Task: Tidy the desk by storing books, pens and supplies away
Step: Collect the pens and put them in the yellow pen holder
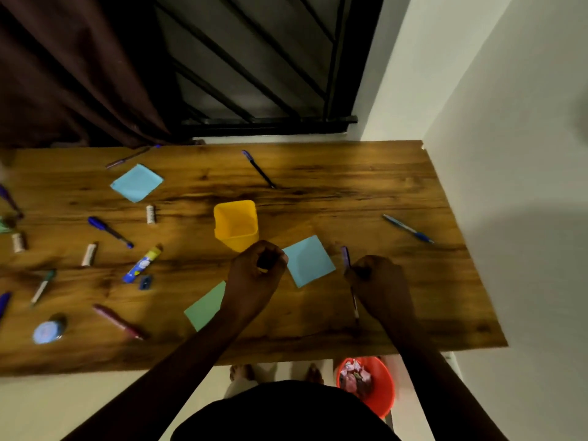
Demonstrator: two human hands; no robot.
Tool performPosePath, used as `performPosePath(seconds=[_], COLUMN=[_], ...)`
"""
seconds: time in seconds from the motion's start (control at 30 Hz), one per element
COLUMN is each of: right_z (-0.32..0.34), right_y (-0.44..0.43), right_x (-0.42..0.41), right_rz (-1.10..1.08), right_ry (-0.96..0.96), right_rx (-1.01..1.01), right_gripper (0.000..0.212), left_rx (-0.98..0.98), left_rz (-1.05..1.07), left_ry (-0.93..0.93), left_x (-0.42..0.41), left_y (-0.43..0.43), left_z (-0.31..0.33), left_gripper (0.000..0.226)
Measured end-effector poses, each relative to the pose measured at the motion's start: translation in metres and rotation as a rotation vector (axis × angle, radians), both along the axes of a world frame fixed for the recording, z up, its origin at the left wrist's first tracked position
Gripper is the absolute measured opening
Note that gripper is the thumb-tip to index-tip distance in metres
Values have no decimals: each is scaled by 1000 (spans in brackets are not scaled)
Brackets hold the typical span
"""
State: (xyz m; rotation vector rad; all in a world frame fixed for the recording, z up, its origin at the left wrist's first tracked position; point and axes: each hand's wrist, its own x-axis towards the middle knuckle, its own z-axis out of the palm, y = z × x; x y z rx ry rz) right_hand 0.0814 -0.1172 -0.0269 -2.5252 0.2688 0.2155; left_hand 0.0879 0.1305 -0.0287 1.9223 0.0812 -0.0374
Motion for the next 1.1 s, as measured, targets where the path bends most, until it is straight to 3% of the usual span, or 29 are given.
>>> performPosePath(seconds=[0.3, 0.47, 0.53, 0.63, 0.73, 0.87, 1.1], right_z=[29, 28, 24, 24, 26, 35, 42], right_y=[74, 109, 129, 141, 149, 153, 151], right_x=[49, 60, 63, 65, 68, 71, 72], right_rz=[60, 143, 171, 191, 183, 191, 176], right_ry=[-60, -62, -85, -105, -120, -161, -186], right_rx=[641, 708, 702, 693, 705, 727, 780], right_gripper=[17, 25, 29, 27, 25, 21, 20], left_rx=[77, 271, 330, 354, 449, 405, 233], left_rz=[261, 445, 520, 556, 628, 644, 683], left_ry=[26, 134, 204, 294, 420, 535, 536], left_x=[-35, -66, -79, -92, -99, -90, -84], left_y=[76, 152, 188, 221, 244, 249, 250], left_z=[7, -2, -7, -16, -21, -21, -20], left_gripper=[4, 5, 16, 4, 16, 33, 23])
